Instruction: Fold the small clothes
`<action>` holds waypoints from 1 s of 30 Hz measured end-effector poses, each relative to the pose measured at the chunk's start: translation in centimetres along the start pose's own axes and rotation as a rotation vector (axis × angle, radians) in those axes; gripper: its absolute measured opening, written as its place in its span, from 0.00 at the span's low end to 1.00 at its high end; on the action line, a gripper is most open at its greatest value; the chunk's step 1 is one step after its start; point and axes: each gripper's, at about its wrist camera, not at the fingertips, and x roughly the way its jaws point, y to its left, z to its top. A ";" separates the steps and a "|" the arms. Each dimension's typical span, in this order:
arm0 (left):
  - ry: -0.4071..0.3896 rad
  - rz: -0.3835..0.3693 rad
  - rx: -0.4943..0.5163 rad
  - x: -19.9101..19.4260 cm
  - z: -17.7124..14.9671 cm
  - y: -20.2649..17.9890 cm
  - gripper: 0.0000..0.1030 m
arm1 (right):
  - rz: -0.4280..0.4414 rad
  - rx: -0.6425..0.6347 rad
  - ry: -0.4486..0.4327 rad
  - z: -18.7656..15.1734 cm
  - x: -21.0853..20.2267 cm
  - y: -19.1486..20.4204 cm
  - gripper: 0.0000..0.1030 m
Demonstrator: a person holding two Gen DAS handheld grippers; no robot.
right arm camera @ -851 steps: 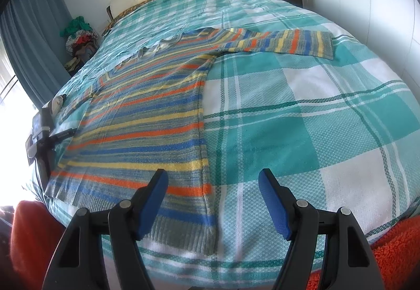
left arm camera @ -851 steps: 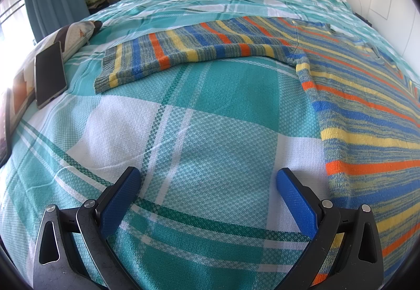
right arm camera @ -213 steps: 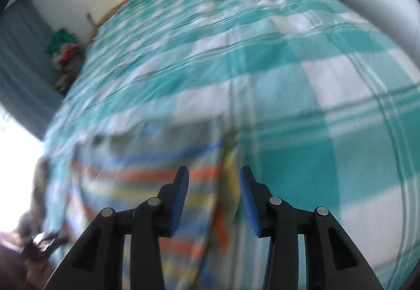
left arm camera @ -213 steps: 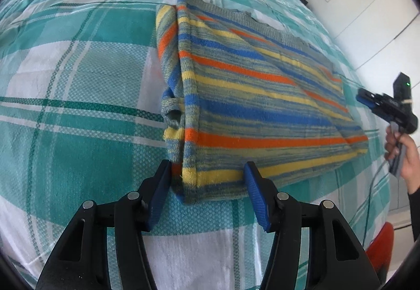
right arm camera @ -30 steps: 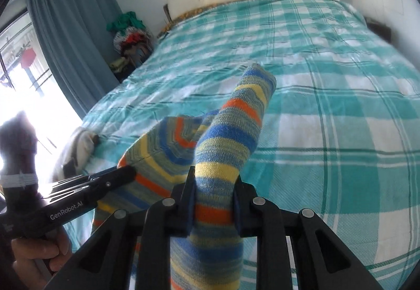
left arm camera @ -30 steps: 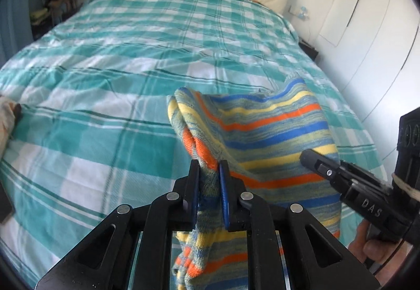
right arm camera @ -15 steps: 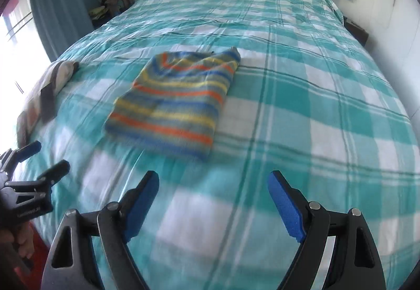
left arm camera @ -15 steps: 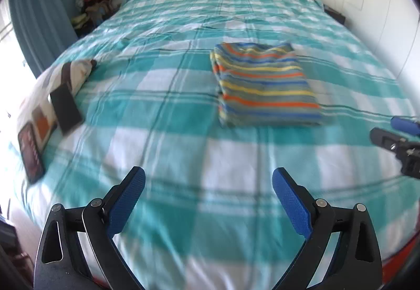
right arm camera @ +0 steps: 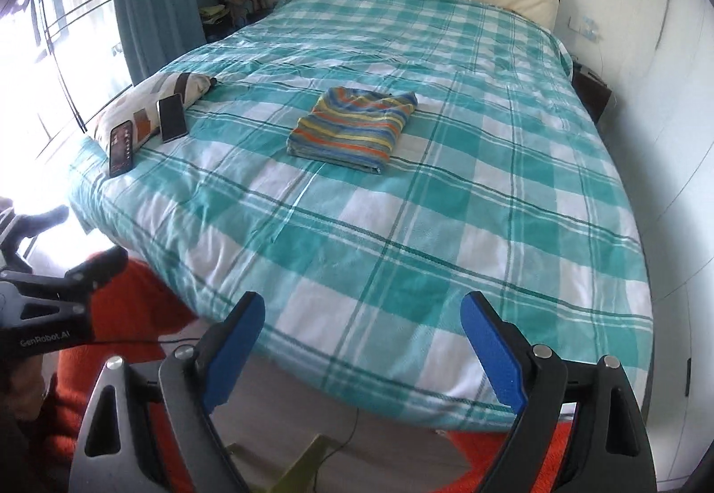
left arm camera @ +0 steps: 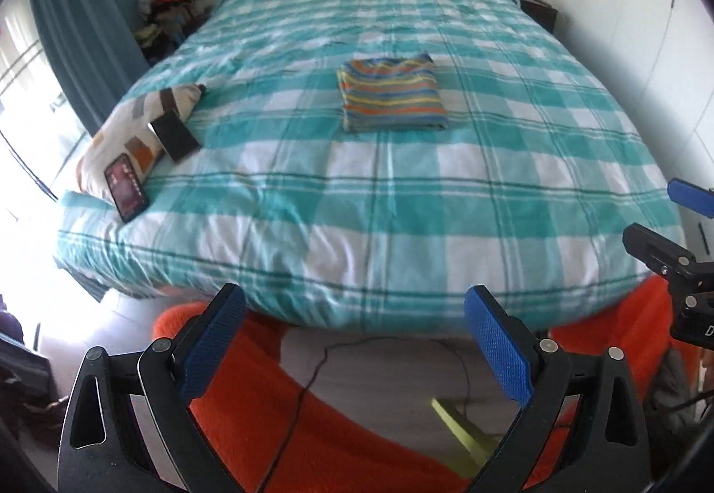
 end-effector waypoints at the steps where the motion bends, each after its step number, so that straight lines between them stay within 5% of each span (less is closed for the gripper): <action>1: 0.002 0.002 -0.009 -0.6 -0.4 -0.1 0.96 | -0.012 -0.012 -0.002 -0.8 -1.2 0.2 0.88; 8: -0.126 0.137 0.014 -4.5 -0.6 -1.3 0.97 | -0.027 -0.016 -0.047 -2.3 -5.7 0.6 0.88; 30: -0.148 0.102 -0.102 -5.7 -0.5 1.0 0.97 | -0.055 0.022 -0.148 0.0 -7.6 0.5 0.88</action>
